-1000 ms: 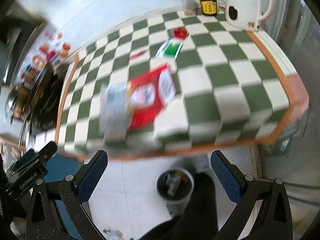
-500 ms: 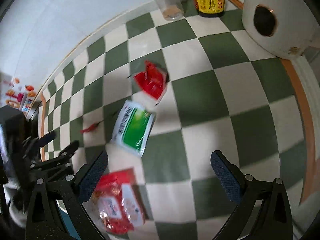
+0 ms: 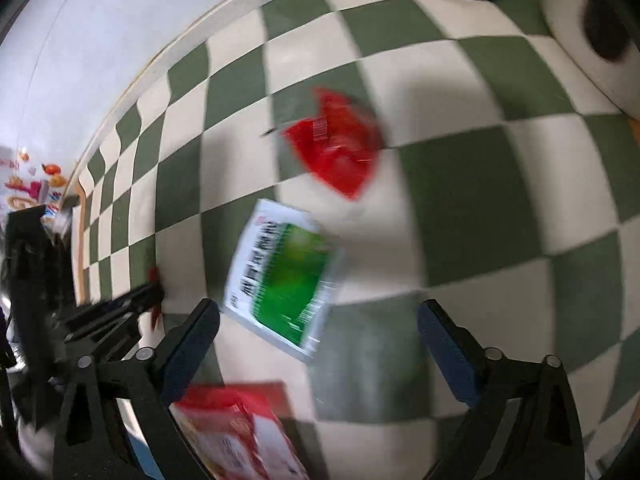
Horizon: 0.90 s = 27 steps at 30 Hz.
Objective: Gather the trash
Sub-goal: 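Grasp the red chili with the left tool while the right tool grasps the green-white sachet, then carry the chili and sachet down over the bin and open both tools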
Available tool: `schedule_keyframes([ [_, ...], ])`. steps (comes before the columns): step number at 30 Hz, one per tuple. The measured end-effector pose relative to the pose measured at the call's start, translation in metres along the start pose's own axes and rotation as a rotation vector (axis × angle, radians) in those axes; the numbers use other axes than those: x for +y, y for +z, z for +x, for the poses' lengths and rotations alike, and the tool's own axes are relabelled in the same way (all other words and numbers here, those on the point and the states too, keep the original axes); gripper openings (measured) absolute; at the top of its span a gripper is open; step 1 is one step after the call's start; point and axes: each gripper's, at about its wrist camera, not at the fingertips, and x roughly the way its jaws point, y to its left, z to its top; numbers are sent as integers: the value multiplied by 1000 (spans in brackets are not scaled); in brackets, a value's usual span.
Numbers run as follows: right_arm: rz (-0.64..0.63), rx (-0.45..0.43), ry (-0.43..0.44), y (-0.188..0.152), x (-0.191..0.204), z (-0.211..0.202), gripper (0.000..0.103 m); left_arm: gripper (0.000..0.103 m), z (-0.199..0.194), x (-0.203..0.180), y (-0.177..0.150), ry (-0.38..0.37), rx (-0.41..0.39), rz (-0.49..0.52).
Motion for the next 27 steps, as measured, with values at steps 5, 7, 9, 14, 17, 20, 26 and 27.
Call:
schedule_keyframes([
  [5, -191, -113, -235, -3, 54, 16, 73, 7, -2, 15, -16, 8, -16, -89],
  [7, -239, -156, -234, -5, 64, 15, 30, 7, -4, 16, -20, 11, -18, -100],
  [9, -268, -149, -211, -4, 71, 15, 15, 7, -10, 20, -25, 17, -35, -114],
  [14, -260, -159, -122, -5, 72, 0, 5, 7, -41, 25, -31, 30, -113, -123],
  [17, -239, -199, -71, -12, 67, -29, 5, 7, -72, 24, -47, 38, -176, -117],
  [20, -224, -238, -29, -25, 62, -65, 5, 7, -109, 21, -64, 18, -245, -119],
  [26, -249, -344, 16, -81, 72, -143, 5, 7, -163, 38, -107, -68, -343, -110],
  [27, -255, -364, 19, -96, 74, -157, 5, 7, -175, 44, -126, -88, -363, -102],
])
